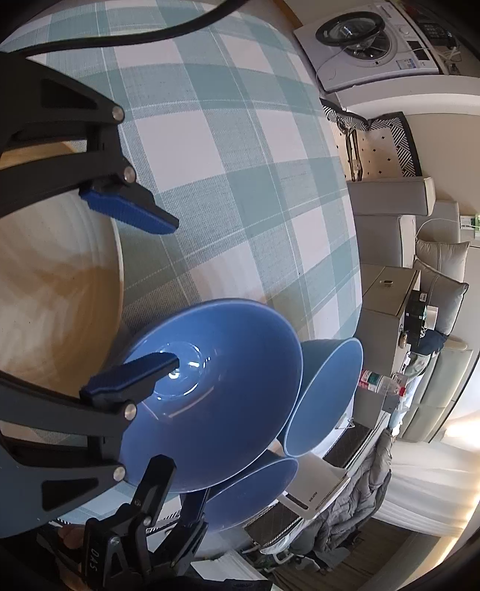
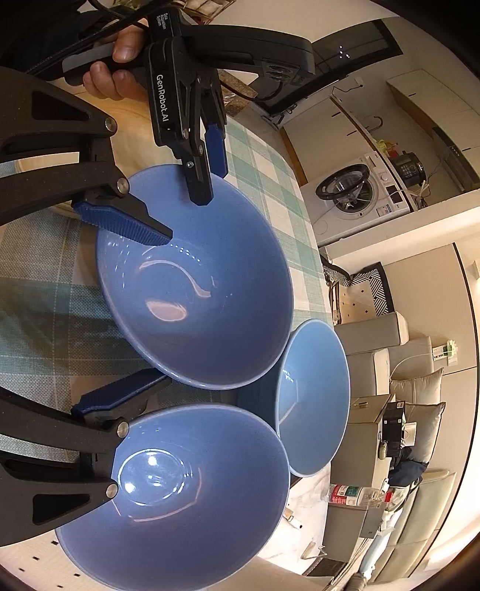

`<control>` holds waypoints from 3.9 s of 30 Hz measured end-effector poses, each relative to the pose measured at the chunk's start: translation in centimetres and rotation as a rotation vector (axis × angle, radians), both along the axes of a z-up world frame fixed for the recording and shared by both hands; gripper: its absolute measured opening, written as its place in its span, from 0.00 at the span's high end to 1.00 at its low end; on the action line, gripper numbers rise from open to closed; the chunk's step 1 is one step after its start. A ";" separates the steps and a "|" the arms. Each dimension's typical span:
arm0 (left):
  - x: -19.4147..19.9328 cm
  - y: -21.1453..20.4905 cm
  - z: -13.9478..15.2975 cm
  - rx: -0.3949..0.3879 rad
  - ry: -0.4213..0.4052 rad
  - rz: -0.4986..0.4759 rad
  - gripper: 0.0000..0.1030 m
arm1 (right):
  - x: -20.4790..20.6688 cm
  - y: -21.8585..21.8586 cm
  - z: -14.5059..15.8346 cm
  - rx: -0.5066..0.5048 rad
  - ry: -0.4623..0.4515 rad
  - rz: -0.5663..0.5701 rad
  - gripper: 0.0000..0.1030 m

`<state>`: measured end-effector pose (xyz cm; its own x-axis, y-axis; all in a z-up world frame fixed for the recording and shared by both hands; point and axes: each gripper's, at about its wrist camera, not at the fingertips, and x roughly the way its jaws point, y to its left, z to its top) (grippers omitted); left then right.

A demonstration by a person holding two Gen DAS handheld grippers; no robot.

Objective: Organize plates and bowls
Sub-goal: 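Close both grippers on the rim of the blue bowl, then lift the gripped blue bowl off the tablecloth with both grippers, then carry the blue bowl over another blue bowl with both grippers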

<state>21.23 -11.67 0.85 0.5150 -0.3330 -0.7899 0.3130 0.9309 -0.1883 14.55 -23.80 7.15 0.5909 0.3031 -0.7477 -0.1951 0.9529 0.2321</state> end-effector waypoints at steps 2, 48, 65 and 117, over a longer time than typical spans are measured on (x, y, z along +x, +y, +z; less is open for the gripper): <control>0.0 -0.2 0.1 -0.002 -0.003 -0.010 0.45 | 0.0 0.0 0.0 -0.003 -0.001 0.001 0.33; -2.3 -0.9 2.3 0.010 -0.078 -0.066 0.72 | -1.7 1.1 1.5 -0.062 -0.071 0.009 0.50; -3.9 -0.2 4.2 0.002 -0.126 -0.043 0.72 | -3.3 1.9 3.7 -0.075 -0.121 0.027 0.50; -5.3 -4.5 8.7 -0.006 -0.215 -0.101 0.71 | -6.3 -2.3 9.5 -0.093 -0.210 -0.051 0.50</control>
